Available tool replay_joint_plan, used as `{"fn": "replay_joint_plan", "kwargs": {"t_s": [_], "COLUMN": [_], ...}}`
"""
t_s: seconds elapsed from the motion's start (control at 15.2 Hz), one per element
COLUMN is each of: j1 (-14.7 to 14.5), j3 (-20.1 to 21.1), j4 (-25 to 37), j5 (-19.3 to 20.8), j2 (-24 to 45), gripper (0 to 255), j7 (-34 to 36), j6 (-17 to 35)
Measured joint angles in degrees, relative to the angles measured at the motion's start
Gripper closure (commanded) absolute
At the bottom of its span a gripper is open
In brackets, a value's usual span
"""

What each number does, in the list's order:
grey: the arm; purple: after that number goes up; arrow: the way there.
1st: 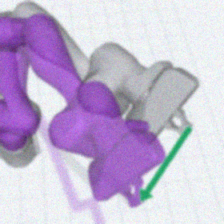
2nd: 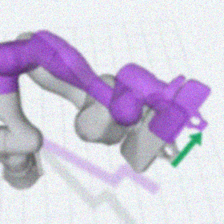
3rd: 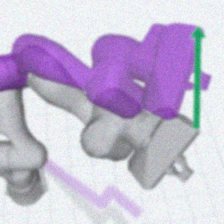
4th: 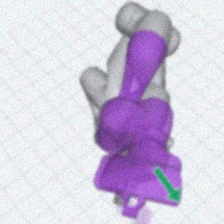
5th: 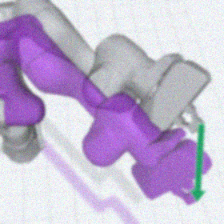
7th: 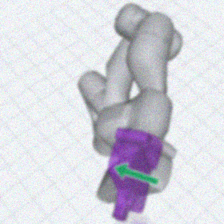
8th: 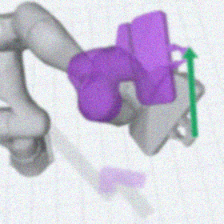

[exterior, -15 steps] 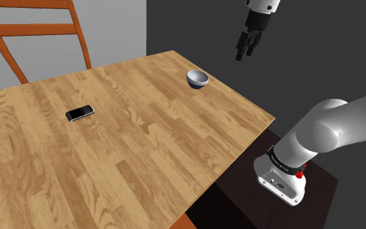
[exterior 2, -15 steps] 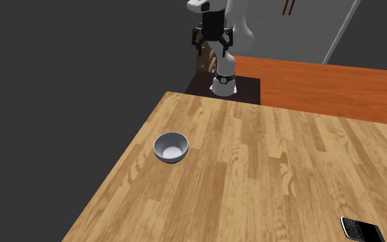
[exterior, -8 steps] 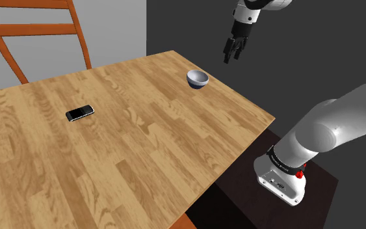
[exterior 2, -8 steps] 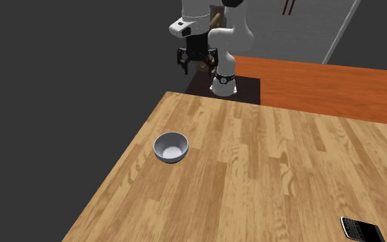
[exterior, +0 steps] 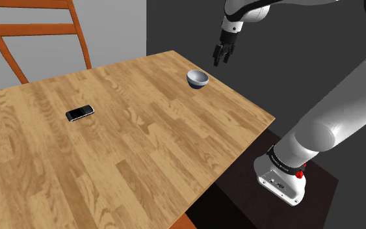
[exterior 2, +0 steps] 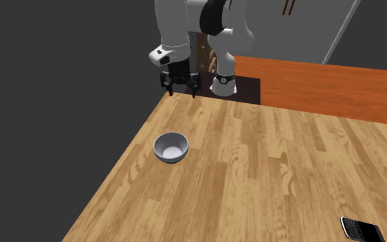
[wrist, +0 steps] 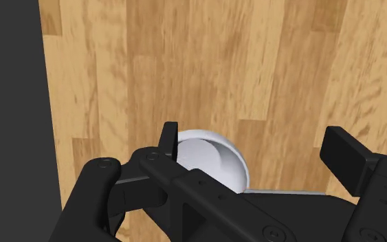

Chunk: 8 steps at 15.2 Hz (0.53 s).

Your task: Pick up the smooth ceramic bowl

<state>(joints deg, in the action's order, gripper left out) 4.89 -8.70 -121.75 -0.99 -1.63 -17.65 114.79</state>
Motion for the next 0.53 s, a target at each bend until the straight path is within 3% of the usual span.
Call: {"fn": "replay_joint_plan", "kwargs": {"t_s": [0.53], "j1": [2.16], "j3": [-1.0], "j4": [13.29], "j5": [-3.6], "j2": [17.53], "gripper": [0], "j7": [-4.0], "j6": [3.43]}}
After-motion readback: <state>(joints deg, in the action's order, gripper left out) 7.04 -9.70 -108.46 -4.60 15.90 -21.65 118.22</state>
